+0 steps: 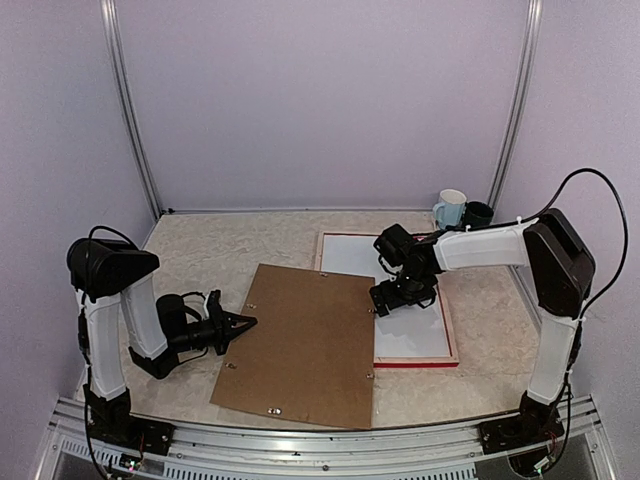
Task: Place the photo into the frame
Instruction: Adjust the fastener on the backboard.
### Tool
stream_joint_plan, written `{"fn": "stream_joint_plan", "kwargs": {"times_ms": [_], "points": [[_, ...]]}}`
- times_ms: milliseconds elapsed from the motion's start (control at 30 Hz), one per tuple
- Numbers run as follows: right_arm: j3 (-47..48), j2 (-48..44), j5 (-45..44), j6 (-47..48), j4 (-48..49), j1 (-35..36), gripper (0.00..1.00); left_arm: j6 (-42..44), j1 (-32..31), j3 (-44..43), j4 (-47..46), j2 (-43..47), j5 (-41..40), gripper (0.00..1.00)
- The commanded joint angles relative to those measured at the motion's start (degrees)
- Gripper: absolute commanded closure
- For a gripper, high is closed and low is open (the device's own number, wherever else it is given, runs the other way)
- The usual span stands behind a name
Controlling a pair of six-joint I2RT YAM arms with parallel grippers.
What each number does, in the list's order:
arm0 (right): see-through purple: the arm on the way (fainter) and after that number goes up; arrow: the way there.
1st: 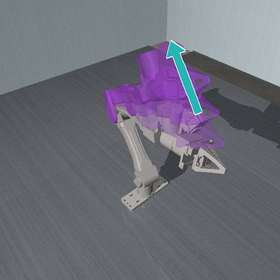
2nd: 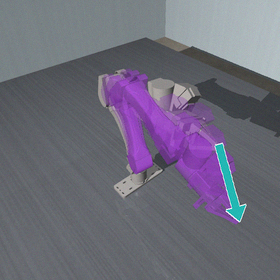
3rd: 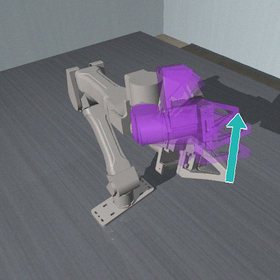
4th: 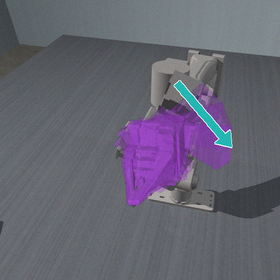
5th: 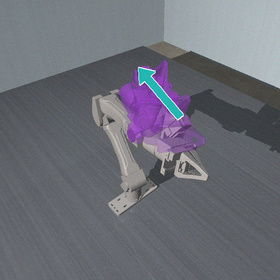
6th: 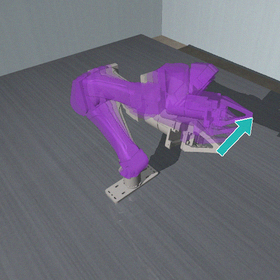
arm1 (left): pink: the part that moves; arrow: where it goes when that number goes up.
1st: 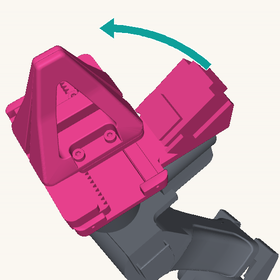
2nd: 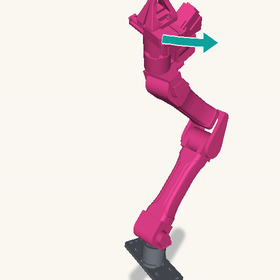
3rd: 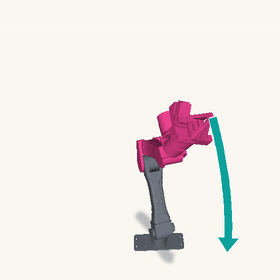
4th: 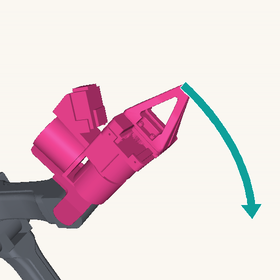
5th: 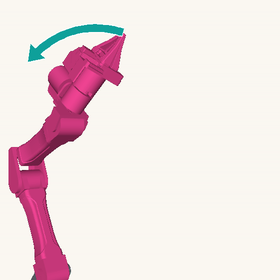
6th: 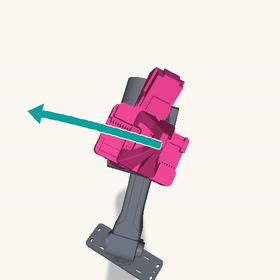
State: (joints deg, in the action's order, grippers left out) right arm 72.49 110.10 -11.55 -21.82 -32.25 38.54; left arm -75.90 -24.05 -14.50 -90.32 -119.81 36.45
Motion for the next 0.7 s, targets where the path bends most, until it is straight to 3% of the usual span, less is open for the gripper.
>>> {"fn": "stream_joint_plan", "kwargs": {"times_ms": [0, 667], "points": [[0.4, -0.5, 1.3, 0.0, -1.0, 1.7, 0.01, 4.3, -0.6, 1.6, -15.8, -4.3, 2.4, 1.0], [3.6, -2.9, 1.0, -0.4, -6.0, 7.2, 0.01, 4.5, -0.6, 1.3, -15.8, -4.6, 2.4, 1.0]]}}
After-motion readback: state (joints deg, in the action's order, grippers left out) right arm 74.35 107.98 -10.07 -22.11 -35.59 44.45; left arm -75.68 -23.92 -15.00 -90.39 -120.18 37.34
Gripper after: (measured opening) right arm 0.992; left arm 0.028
